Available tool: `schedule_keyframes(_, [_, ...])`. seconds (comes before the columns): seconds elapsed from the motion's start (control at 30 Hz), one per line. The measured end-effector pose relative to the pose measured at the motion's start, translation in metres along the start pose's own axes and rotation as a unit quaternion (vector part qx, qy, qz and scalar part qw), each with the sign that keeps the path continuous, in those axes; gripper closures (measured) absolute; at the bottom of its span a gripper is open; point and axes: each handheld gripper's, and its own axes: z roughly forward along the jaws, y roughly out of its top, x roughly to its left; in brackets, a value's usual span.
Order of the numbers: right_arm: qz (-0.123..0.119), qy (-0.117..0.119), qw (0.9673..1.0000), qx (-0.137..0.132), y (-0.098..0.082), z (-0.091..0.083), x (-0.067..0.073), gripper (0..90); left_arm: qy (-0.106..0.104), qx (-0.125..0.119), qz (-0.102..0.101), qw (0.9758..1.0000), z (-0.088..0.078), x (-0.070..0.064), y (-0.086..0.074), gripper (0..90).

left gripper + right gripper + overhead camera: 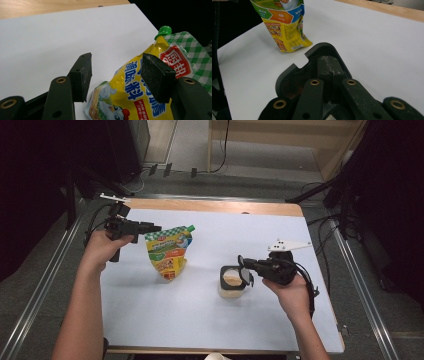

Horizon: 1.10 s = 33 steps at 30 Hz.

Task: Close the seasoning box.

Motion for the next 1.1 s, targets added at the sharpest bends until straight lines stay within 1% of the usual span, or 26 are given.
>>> schedule_keyframes(0.07, [-0.005, 0.002, 1.0, 0.003, 0.0, 0.003, 0.002, 90.0, 0.0, 0.0, 0.0, 1.0, 0.0, 0.0, 0.0, 43.1])
schedule_keyframes(0.43, [-0.012, 0.01, 0.9997, 0.02, -0.004, 0.018, 0.01, 90.0, 0.0, 0.004, -0.001, 1.0, 0.001, 0.001, 0.0, 42.6])
schedule_keyframes(0.7, [-0.022, 0.024, 0.9988, 0.036, -0.008, 0.032, 0.018, 90.0, -0.001, 0.003, -0.004, 1.0, 0.002, 0.001, 0.0, 41.4])
schedule_keyframes(0.93, [-0.029, 0.028, 0.9978, 0.052, -0.013, 0.045, 0.02, 90.0, 0.001, 0.005, -0.006, 1.0, 0.003, 0.002, -0.001, 41.3])
schedule_keyframes(1.1, [-0.029, 0.033, 0.9978, 0.051, -0.014, 0.046, 0.019, 90.0, 0.002, 0.007, -0.006, 1.0, 0.003, 0.002, -0.001, 40.8])
